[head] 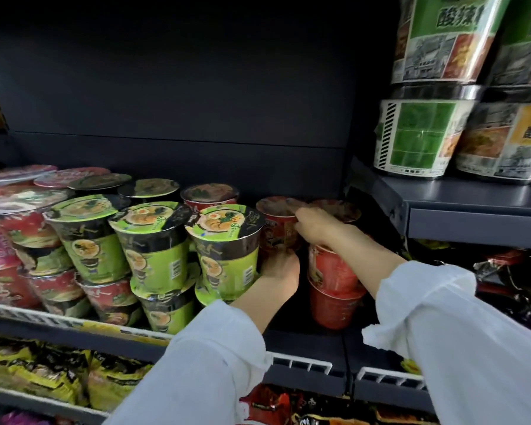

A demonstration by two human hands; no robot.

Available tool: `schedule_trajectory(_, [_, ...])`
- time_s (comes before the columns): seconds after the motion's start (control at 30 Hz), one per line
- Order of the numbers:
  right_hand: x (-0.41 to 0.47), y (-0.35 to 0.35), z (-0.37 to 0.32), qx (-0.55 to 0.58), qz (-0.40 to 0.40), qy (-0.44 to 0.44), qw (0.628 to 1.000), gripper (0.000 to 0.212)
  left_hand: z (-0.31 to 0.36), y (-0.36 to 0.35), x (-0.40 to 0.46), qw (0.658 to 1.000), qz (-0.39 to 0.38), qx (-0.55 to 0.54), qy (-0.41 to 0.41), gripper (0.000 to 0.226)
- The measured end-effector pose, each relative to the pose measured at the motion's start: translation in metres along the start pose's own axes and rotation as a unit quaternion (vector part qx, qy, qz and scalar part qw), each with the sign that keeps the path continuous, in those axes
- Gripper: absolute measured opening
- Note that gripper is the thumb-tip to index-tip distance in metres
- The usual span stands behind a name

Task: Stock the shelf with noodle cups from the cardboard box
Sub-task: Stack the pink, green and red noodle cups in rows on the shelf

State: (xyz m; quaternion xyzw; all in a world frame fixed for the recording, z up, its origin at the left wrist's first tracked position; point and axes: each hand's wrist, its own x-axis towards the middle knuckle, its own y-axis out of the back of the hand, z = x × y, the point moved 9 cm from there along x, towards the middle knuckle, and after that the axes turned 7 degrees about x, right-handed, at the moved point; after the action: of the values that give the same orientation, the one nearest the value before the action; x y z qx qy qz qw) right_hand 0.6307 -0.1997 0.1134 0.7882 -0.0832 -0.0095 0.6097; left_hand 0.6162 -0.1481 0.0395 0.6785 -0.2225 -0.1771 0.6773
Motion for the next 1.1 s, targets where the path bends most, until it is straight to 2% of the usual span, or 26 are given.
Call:
schedule_trajectory(0.13, [0.014, -0.006, 0.007, -0.004, -0.021, -0.004, 1.000, 0.045, 0.004, -0.004, 0.016, 0.997, -0.014, 0.080, 0.013, 0.039])
schedule_trajectory(0.27, [0.024, 0.009, 0.012, 0.003, 0.038, -0.028, 0.999, 0.043, 0.016, 0.008, 0.030, 0.991, 0.035, 0.131, -0.011, 0.033])
schedule_trajectory(0.5, [0.035, 0.000, 0.017, 0.040, 0.005, -0.015, 0.999, 0.050, 0.018, 0.022, 0.037, 0.979, 0.083, 0.184, -0.036, 0.029])
schedule_trajectory(0.7, [0.030, 0.005, 0.014, 0.053, 0.016, -0.020, 0.998, 0.039, 0.024, 0.023, 0.031, 0.971, 0.066, 0.218, -0.078, 0.027])
schedule_trajectory(0.9, [0.005, 0.009, -0.010, 0.060, 0.037, 0.045, 0.997, 0.033, 0.015, 0.030, -0.007, 0.959, 0.093, 0.251, -0.091, 0.028])
schedule_trajectory(1.1, [-0.019, 0.010, -0.025, 0.044, 0.008, 0.067, 0.997, 0.035, 0.029, 0.028, -0.039, 0.947, 0.111, 0.268, -0.140, 0.024])
